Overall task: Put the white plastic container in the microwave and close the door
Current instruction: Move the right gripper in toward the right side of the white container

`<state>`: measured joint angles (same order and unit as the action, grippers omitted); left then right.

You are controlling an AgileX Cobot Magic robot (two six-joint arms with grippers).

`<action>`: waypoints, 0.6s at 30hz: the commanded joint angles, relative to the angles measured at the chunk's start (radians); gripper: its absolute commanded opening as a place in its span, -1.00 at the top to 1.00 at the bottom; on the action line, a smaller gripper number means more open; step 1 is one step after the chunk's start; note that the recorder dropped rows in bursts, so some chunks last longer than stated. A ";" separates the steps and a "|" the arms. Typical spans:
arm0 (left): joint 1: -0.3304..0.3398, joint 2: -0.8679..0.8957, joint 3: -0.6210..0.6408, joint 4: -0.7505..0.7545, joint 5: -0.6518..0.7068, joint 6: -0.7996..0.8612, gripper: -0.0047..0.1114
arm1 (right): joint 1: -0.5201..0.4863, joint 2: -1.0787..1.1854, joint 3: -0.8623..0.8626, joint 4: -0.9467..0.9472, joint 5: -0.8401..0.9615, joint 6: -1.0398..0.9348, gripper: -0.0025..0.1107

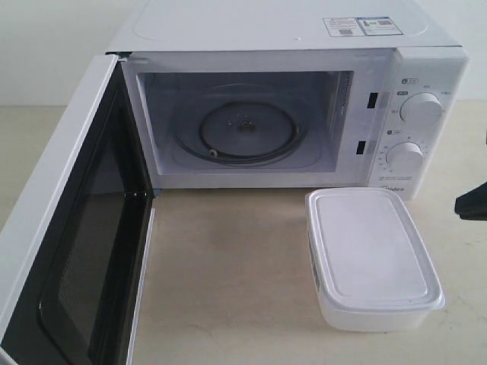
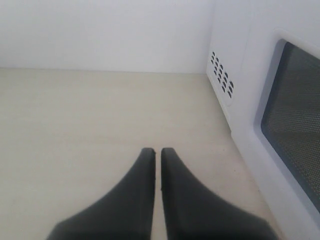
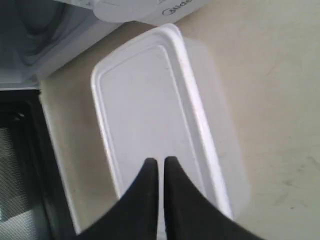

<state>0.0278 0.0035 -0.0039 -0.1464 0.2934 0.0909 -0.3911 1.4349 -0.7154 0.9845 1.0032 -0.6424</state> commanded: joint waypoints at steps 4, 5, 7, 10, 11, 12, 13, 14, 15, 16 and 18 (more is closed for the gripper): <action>0.001 -0.003 0.004 0.006 -0.008 -0.007 0.84 | -0.121 0.148 -0.006 0.280 0.218 -0.217 0.96; 0.001 -0.003 0.004 0.006 -0.008 -0.007 0.84 | -0.121 0.164 -0.006 0.279 0.218 -0.228 0.96; 0.001 -0.003 0.004 0.006 -0.008 -0.007 0.84 | -0.127 0.219 -0.006 0.258 0.218 -0.250 0.96; 0.001 -0.003 0.004 0.006 -0.008 -0.007 0.84 | -0.127 0.280 -0.006 0.251 0.218 -0.295 0.96; 0.001 -0.003 0.004 0.006 -0.008 -0.007 0.84 | -0.127 0.307 -0.006 0.251 0.218 -0.319 0.96; 0.001 -0.003 0.004 0.006 -0.008 -0.007 0.84 | -0.127 0.333 -0.006 0.251 0.218 -0.329 0.96; 0.001 -0.003 0.004 0.006 -0.008 -0.007 0.84 | -0.127 0.370 -0.006 0.255 0.218 -0.346 0.96; 0.001 -0.003 0.004 0.006 -0.008 -0.007 0.84 | -0.127 0.391 -0.005 0.255 0.218 -0.357 0.96; 0.001 -0.003 0.004 0.006 -0.008 -0.007 0.84 | -0.127 0.406 -0.004 0.259 0.218 -0.361 0.96; 0.001 -0.003 0.004 0.006 -0.008 -0.007 0.84 | -0.127 0.415 -0.004 0.261 0.218 -0.371 0.96; 0.001 -0.003 0.004 0.006 -0.008 -0.007 0.84 | -0.127 0.433 -0.004 0.266 0.218 -0.379 0.96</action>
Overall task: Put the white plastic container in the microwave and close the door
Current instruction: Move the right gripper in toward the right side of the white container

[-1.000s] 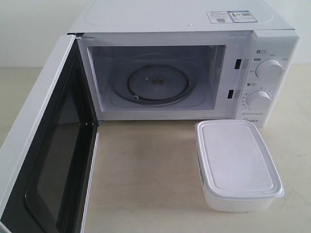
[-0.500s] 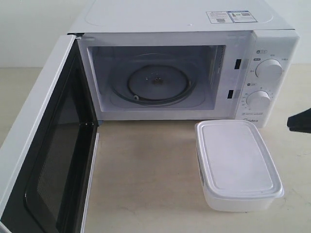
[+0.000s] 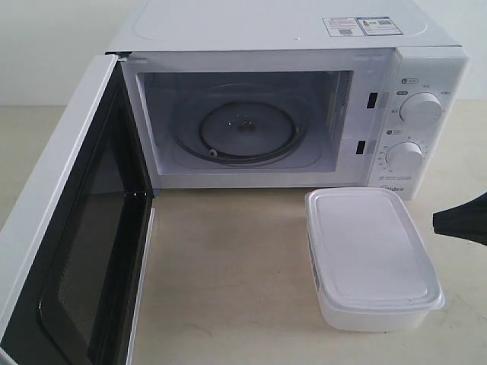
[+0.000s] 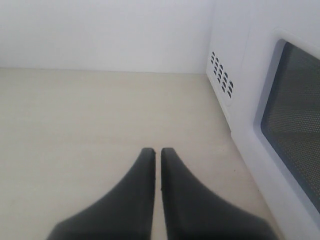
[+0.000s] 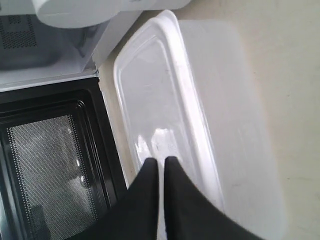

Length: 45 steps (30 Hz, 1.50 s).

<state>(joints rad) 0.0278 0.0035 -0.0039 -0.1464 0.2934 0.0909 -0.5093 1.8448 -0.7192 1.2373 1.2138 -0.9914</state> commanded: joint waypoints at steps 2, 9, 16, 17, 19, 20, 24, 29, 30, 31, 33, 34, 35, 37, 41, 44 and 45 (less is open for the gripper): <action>0.001 -0.003 0.004 0.006 -0.008 -0.007 0.84 | -0.009 0.033 0.000 0.013 0.007 -0.030 0.95; 0.001 -0.003 0.004 0.006 -0.008 -0.007 0.84 | 0.031 0.041 0.000 0.013 0.007 -0.071 0.23; 0.001 -0.003 0.004 0.006 -0.008 -0.007 0.84 | 0.031 0.043 0.000 0.007 0.007 -0.095 0.06; 0.001 -0.003 0.004 0.006 -0.008 -0.007 0.84 | 0.031 0.049 0.000 0.007 0.001 -0.096 0.06; 0.001 -0.003 0.004 0.006 -0.008 -0.007 0.84 | 0.031 0.063 -0.002 0.005 -0.006 -0.105 0.06; 0.001 -0.003 0.004 0.006 -0.008 -0.007 0.84 | 0.031 0.067 -0.002 0.007 -0.015 -0.110 0.06; 0.001 -0.003 0.004 0.006 -0.008 -0.007 0.84 | 0.043 0.087 -0.002 0.022 -0.024 -0.140 0.06; 0.001 -0.003 0.004 0.006 -0.008 -0.007 0.84 | 0.043 0.087 -0.002 0.036 -0.059 -0.161 0.06; 0.001 -0.003 0.004 0.006 -0.008 -0.007 0.84 | 0.043 0.087 -0.002 0.036 -0.064 -0.161 0.06; 0.001 -0.003 0.004 0.006 -0.008 -0.007 0.84 | 0.043 0.087 -0.002 0.039 -0.064 -0.163 0.06; 0.001 -0.003 0.004 0.006 -0.008 -0.007 0.84 | 0.043 0.087 -0.002 0.051 -0.060 -0.170 0.06; 0.001 -0.003 0.004 0.006 -0.008 -0.007 0.84 | 0.043 0.087 -0.002 0.051 -0.058 -0.170 0.06; 0.001 -0.003 0.004 0.006 -0.008 -0.007 0.84 | 0.051 0.087 -0.002 0.053 -0.060 -0.170 0.06; 0.001 -0.003 0.004 0.006 -0.008 -0.007 0.84 | 0.068 0.087 -0.002 0.059 -0.069 -0.173 0.06; 0.001 -0.003 0.004 0.006 -0.008 -0.007 0.84 | 0.118 0.087 -0.008 0.076 -0.080 -0.204 0.06; 0.001 -0.003 0.004 0.006 -0.008 -0.007 0.84 | 0.124 0.087 -0.022 0.071 -0.076 -0.204 0.06; 0.001 -0.003 0.004 0.006 -0.008 -0.007 0.84 | 0.124 0.087 -0.022 0.071 -0.073 -0.204 0.06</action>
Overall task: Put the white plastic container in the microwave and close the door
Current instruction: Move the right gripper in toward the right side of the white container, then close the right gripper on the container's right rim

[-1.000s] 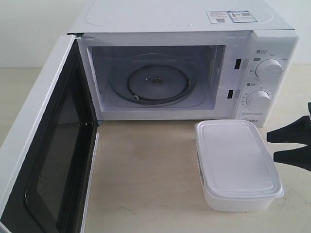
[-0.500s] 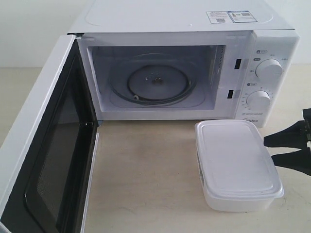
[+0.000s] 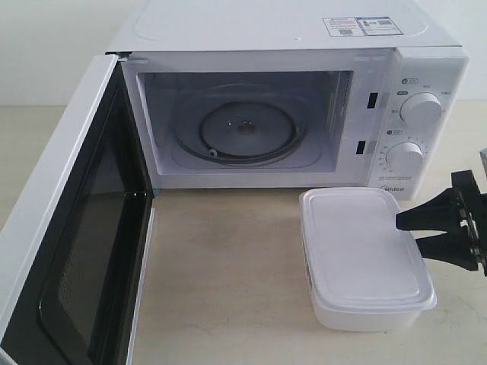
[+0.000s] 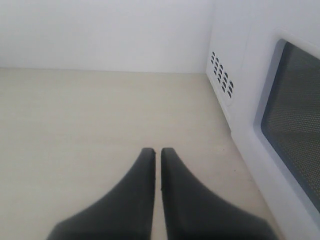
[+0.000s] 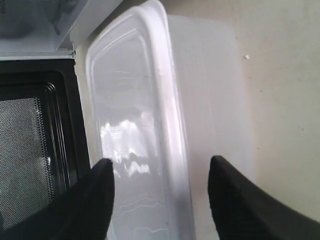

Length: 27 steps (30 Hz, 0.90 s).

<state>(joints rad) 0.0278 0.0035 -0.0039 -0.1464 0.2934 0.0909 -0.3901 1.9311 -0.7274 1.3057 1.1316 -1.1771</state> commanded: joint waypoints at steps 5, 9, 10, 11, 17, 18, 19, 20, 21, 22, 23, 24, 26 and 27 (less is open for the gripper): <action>0.001 -0.003 0.004 0.006 -0.008 -0.007 0.84 | 0.005 0.001 -0.013 -0.002 0.009 -0.011 0.30; 0.001 -0.003 0.004 0.006 -0.008 -0.007 0.84 | 0.005 0.001 -0.013 -0.011 0.005 -0.011 0.37; 0.001 -0.003 0.004 0.006 -0.008 -0.007 0.84 | 0.005 0.001 -0.013 -0.011 0.005 -0.011 0.37; 0.001 -0.003 0.004 0.006 -0.008 -0.007 0.84 | 0.005 0.001 -0.013 -0.014 0.005 -0.011 0.37; 0.001 -0.003 0.004 0.006 -0.008 -0.007 0.84 | 0.012 0.001 -0.013 -0.039 -0.003 -0.011 0.37; 0.001 -0.003 0.004 0.006 -0.008 -0.007 0.84 | 0.018 0.001 -0.013 -0.039 -0.003 -0.011 0.37; 0.001 -0.003 0.004 0.006 -0.008 -0.007 0.84 | 0.024 0.001 -0.013 -0.042 -0.007 -0.011 0.37; 0.001 -0.003 0.004 0.006 -0.008 -0.007 0.84 | 0.030 0.001 -0.013 -0.044 -0.011 -0.011 0.38; 0.001 -0.003 0.004 0.006 -0.008 -0.007 0.84 | 0.037 0.001 -0.013 -0.050 -0.021 -0.011 0.39; 0.001 -0.003 0.004 0.006 -0.008 -0.007 0.84 | 0.042 0.001 -0.013 -0.055 -0.032 -0.011 0.39; 0.001 -0.003 0.004 0.006 -0.008 -0.007 0.84 | 0.042 0.001 -0.013 -0.057 -0.032 -0.011 0.39; 0.001 -0.003 0.004 0.006 -0.008 -0.007 0.84 | 0.042 0.001 -0.013 -0.055 -0.034 -0.011 0.39; 0.001 -0.003 0.004 0.006 -0.008 -0.007 0.84 | 0.042 0.001 -0.019 -0.060 -0.032 0.002 0.39; 0.001 -0.003 0.004 0.006 -0.008 -0.007 0.84 | 0.042 0.001 -0.019 -0.060 -0.030 0.003 0.39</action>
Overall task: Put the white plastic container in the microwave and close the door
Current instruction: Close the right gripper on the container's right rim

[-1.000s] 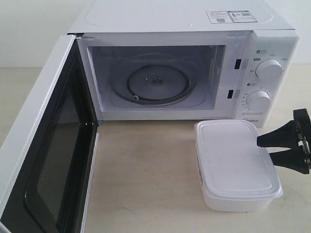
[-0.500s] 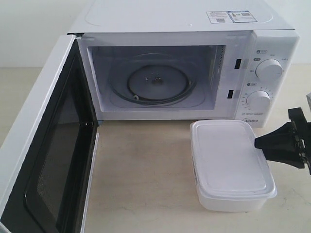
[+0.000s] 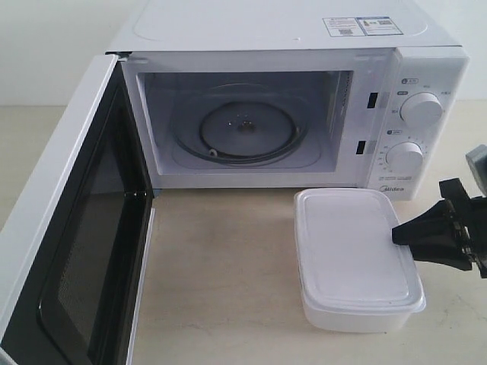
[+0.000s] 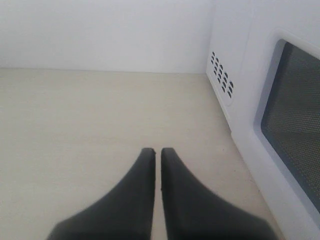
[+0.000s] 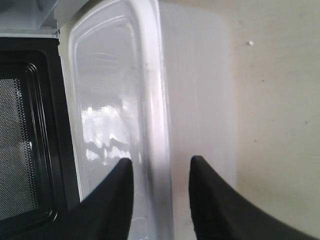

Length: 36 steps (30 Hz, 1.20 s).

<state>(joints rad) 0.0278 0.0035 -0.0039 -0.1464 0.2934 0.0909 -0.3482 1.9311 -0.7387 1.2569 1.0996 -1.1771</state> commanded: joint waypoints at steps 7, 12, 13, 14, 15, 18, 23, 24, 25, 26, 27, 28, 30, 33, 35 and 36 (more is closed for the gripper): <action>0.001 -0.003 0.004 0.006 -0.008 -0.007 0.84 | 0.000 0.001 -0.007 -0.012 0.000 0.006 0.39; 0.001 -0.003 0.004 0.006 -0.008 -0.007 0.84 | 0.000 0.001 -0.011 -0.010 0.000 0.008 0.39; 0.001 -0.003 0.004 0.006 -0.008 -0.007 0.84 | 0.000 0.001 -0.011 -0.010 0.000 0.008 0.39; 0.001 -0.003 0.004 0.006 -0.008 -0.007 0.84 | 0.002 0.001 -0.010 -0.010 0.000 0.008 0.39; 0.001 -0.003 0.004 0.006 -0.008 -0.007 0.84 | 0.005 0.001 -0.010 -0.010 0.000 0.008 0.39; 0.001 -0.003 0.004 0.006 -0.008 -0.007 0.84 | 0.015 0.001 -0.010 -0.010 -0.002 0.008 0.39; 0.001 -0.003 0.004 0.006 -0.008 -0.007 0.84 | 0.020 0.001 -0.010 -0.014 -0.009 0.008 0.39; 0.001 -0.003 0.004 0.006 -0.008 -0.007 0.84 | 0.020 0.001 -0.010 -0.014 -0.011 0.008 0.39; 0.001 -0.003 0.004 0.006 -0.008 -0.007 0.84 | 0.020 0.001 -0.010 -0.016 -0.013 0.011 0.39; 0.001 -0.003 0.004 0.006 -0.008 -0.007 0.84 | 0.020 0.001 -0.010 -0.018 -0.019 0.016 0.39; 0.001 -0.003 0.004 0.006 -0.008 -0.007 0.84 | 0.020 0.001 -0.010 -0.020 -0.020 0.016 0.39; 0.001 -0.003 0.004 0.006 -0.008 -0.007 0.84 | 0.020 0.001 -0.010 -0.019 -0.020 0.016 0.39; 0.001 -0.003 0.004 0.006 -0.008 -0.007 0.84 | 0.020 0.001 -0.010 -0.020 -0.020 0.018 0.46; 0.001 -0.003 0.004 0.006 -0.008 -0.007 0.84 | 0.020 0.001 -0.010 -0.020 -0.018 0.012 0.73; 0.001 -0.003 0.004 0.006 -0.008 -0.007 0.84 | 0.020 0.001 -0.010 -0.020 -0.011 -0.002 0.87; 0.001 -0.003 0.004 0.006 -0.008 -0.007 0.84 | 0.020 0.001 -0.010 -0.020 -0.009 -0.004 0.92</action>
<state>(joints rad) 0.0278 0.0035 -0.0039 -0.1464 0.2934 0.0909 -0.3303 1.9311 -0.7429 1.2414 1.0879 -1.1666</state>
